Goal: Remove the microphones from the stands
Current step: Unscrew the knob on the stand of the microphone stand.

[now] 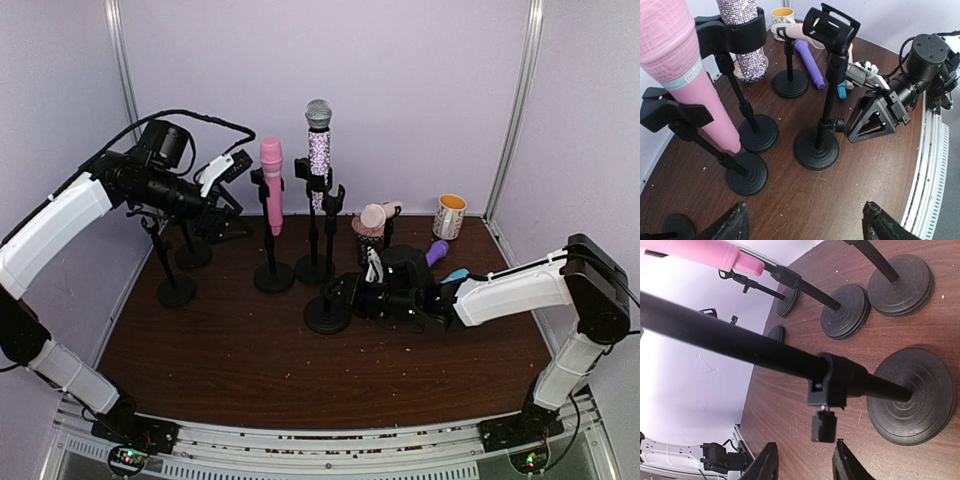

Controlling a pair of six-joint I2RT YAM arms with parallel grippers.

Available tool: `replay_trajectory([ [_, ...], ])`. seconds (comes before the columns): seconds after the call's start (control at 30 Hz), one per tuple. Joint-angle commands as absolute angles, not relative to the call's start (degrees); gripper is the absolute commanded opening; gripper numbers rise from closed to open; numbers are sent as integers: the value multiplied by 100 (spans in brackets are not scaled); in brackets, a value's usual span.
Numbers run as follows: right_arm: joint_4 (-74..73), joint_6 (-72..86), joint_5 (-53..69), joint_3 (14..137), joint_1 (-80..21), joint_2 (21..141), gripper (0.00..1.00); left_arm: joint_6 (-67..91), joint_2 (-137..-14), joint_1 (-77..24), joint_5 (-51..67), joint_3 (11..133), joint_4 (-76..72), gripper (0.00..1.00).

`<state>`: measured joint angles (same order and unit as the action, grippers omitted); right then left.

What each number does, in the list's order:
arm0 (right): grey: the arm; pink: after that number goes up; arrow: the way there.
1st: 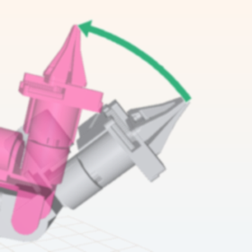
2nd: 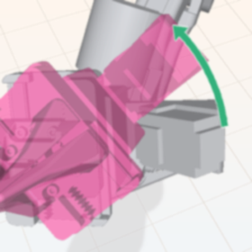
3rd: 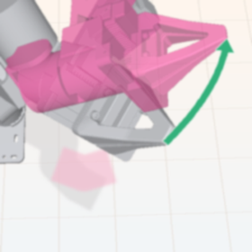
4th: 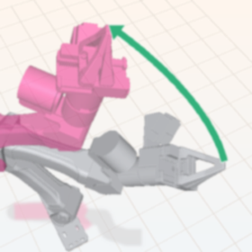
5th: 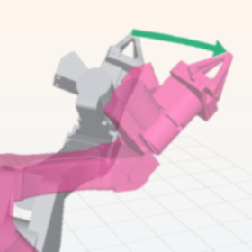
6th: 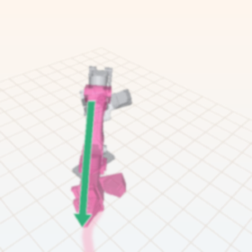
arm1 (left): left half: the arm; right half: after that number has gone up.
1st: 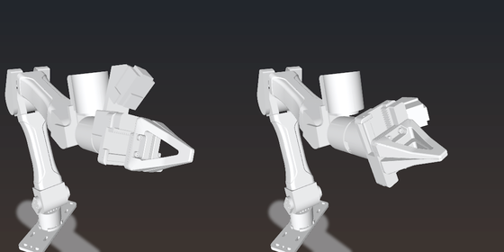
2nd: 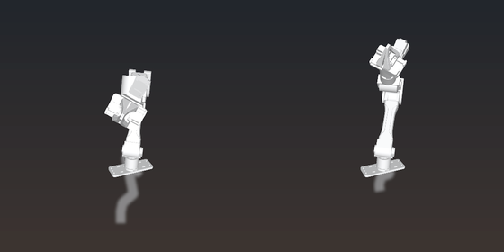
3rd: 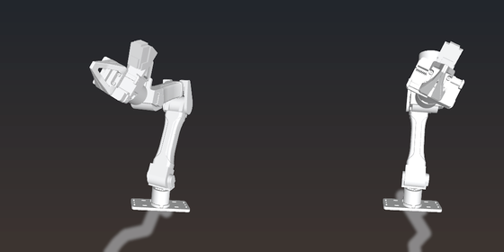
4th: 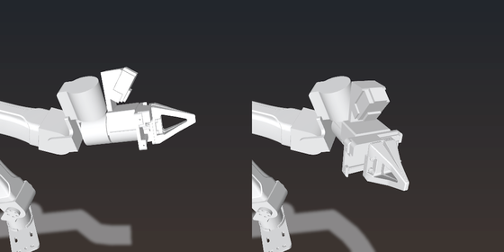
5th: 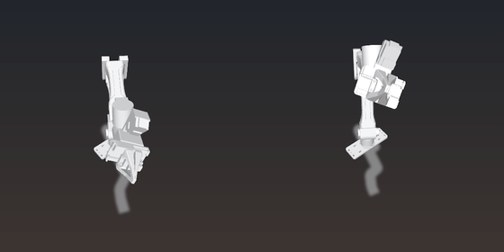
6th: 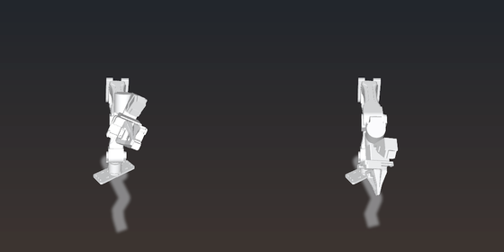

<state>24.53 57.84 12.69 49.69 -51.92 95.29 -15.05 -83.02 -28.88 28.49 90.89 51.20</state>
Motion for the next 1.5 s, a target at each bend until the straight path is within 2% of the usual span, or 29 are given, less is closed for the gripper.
replay_trajectory([
  [0.0, 1829, 5351, 913, 5414, -5151, 9451, 35, -1632, -8068, -2809, 2926, 8936, 5054, 80],
  [0.3, 448, 4433, 73, 5967, -5195, 9517, 33, -1649, -7968, -2760, 2940, 8904, 5078, 80],
  [0.47, 390, 4298, -145, 6120, -5253, 9606, 32, -1670, -7967, -2747, 2908, 8859, 5080, 80],
  [0.87, -60, 3770, -707, 6596, -5563, 9903, 18, -1749, -7928, -2685, 2833, 8859, 5100, 80],
  [1.17, -811, 3161, -1981, 6913, -5953, 10009, 1, -1757, -7937, -2659, 2841, 8878, 5102, 80],
  [1.47, -1438, 2456, -3818, 7376, -6608, 10334, 1, -1756, -7945, -2652, 2837, 8891, 5115, 80],
])
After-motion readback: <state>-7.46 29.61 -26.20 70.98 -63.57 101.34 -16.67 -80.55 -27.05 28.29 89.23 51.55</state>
